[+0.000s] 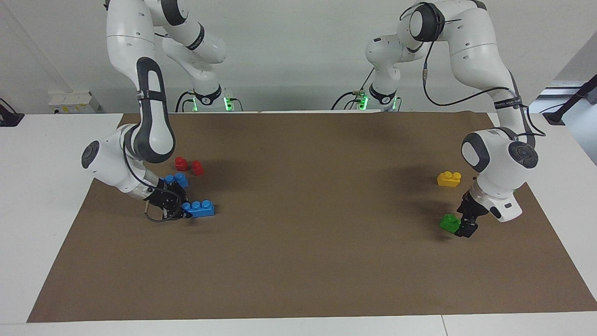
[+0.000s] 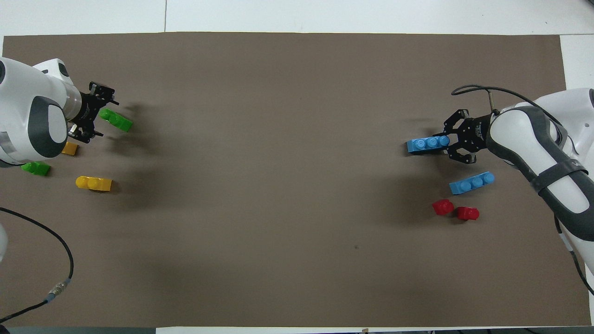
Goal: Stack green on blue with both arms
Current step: 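Grasp the green brick with the left gripper while the right gripper grasps blue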
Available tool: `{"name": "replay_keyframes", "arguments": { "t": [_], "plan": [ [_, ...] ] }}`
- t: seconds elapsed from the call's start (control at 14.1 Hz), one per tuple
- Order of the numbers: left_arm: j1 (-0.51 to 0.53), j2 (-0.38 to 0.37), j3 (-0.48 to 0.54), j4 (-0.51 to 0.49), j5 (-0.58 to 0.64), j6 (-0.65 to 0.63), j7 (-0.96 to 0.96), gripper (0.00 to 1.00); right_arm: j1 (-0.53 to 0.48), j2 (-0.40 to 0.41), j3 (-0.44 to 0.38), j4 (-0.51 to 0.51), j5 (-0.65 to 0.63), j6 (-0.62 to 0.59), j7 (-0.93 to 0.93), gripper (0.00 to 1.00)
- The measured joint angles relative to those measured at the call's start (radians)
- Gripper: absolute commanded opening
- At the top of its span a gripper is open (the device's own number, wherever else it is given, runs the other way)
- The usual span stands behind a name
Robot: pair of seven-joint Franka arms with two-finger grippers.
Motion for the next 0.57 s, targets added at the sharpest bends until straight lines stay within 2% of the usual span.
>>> {"name": "replay_keyframes", "arguments": {
  "t": [0.14,0.21,0.35,0.57],
  "plan": [
    [0.0,0.0,0.0,0.0,0.0,0.0,0.0,0.06,-0.002,0.0,-0.001,0.002,0.0,0.0,-0.044,0.0],
    [0.0,0.0,0.0,0.0,-0.001,0.0,0.0,0.0,-0.004,0.0,-0.002,0.008,0.0,-0.004,-0.06,0.0],
    [0.0,0.0,0.0,0.0,-0.001,0.004,0.0,0.0,0.0,-0.001,0.0,0.052,0.0,-0.042,-0.07,0.0],
    [0.0,0.0,0.0,0.001,-0.029,0.008,0.0,0.0,0.066,-0.011,0.004,0.18,0.001,-0.189,-0.002,0.0]
  ]
}}
